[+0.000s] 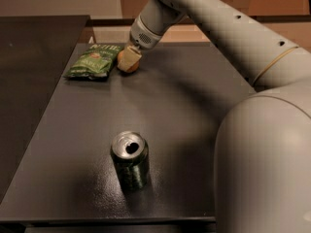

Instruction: Move orange near green jalapeno chip bag

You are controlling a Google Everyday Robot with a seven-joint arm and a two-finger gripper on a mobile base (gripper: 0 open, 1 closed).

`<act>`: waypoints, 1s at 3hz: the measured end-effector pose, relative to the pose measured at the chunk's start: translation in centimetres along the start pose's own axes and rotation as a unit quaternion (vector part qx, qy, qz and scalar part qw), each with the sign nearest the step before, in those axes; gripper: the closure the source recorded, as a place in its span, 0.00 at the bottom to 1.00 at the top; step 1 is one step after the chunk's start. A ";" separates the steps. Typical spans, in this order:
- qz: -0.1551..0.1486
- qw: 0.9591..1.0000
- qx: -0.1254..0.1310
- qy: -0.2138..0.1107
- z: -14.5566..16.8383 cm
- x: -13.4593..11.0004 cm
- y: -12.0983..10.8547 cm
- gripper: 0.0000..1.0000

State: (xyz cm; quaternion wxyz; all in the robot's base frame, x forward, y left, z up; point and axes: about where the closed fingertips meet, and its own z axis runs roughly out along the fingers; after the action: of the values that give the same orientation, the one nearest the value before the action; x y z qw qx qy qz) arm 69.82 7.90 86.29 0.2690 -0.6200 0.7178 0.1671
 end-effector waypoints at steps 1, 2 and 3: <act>0.000 1.000 -0.003 0.001 0.3 0.0 0.1 0.35; -0.001 1.000 -0.005 0.001 0.6 0.0 0.2 0.13; -0.001 1.000 -0.007 0.002 0.9 0.0 0.3 0.00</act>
Offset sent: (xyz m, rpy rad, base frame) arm -0.0003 0.0018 -0.0023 -0.0006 0.0034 0.0030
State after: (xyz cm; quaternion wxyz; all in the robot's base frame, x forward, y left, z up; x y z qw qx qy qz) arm 69.73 8.49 85.52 0.2632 -0.6229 0.7166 0.1711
